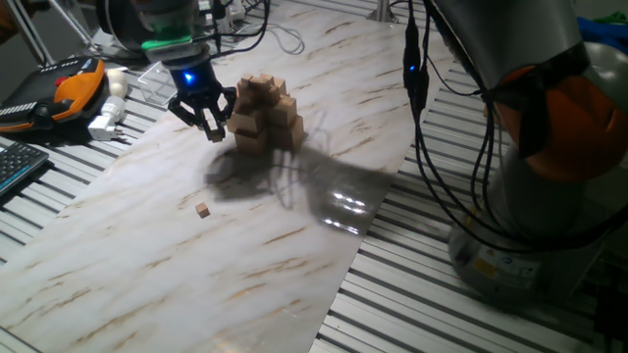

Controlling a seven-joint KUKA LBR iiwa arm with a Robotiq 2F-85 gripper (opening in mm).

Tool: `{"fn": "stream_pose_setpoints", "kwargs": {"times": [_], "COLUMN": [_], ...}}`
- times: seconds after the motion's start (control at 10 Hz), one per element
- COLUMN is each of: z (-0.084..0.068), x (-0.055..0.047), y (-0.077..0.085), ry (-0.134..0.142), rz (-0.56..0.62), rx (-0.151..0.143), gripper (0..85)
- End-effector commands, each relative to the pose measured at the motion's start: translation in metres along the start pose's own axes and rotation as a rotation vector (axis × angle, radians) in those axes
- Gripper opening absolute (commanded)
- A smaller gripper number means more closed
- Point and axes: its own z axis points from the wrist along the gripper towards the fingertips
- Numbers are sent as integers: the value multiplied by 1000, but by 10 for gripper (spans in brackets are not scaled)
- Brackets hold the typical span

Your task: Stack the blocks into a cross shape

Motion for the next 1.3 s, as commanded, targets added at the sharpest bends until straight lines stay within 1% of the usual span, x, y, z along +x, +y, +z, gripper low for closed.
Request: {"fn": "stream_pose_setpoints", "kwargs": {"times": [0.0,0.1,0.2,0.4,0.5,0.6,0.7,0.8,0.9,1.0,1.1,1.2], "z": [0,0,0,0,-10,-25,-41,-58,-75,-86,-94,-100], "x": [0,0,0,0,1,-3,-11,-23,-38,-50,-62,-77], "y": [0,0,0,0,-6,-13,-18,-24,-35,-46,-55,-63], "ry": [-3,9,15,15,8,6,31,53,44,25,9,1], "rz": [-6,-11,-20,-20,-13,-6,1,0,-16,-36,-46,-43], "rx": [-5,-20,-30,-25,-25,-14,-8,-2,18,30,35,37], "gripper": [0,0,0,0,0,0,0,0,0,0,0,0]}}
